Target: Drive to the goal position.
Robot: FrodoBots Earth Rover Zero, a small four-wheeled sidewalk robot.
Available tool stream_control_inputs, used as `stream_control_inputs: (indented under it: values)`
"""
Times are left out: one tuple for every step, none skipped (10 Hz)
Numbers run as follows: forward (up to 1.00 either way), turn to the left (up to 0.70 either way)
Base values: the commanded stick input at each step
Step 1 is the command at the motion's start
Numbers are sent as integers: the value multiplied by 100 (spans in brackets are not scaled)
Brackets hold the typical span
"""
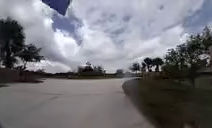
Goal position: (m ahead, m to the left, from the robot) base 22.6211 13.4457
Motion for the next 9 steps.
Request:
stream_control_inputs:
  values:
    - [60,15]
    - [61,15]
    - [60,15]
    - [60,15]
    - [60,8]
    - [60,3]
    - [60,2]
    - [60,1]
    - [60,1]
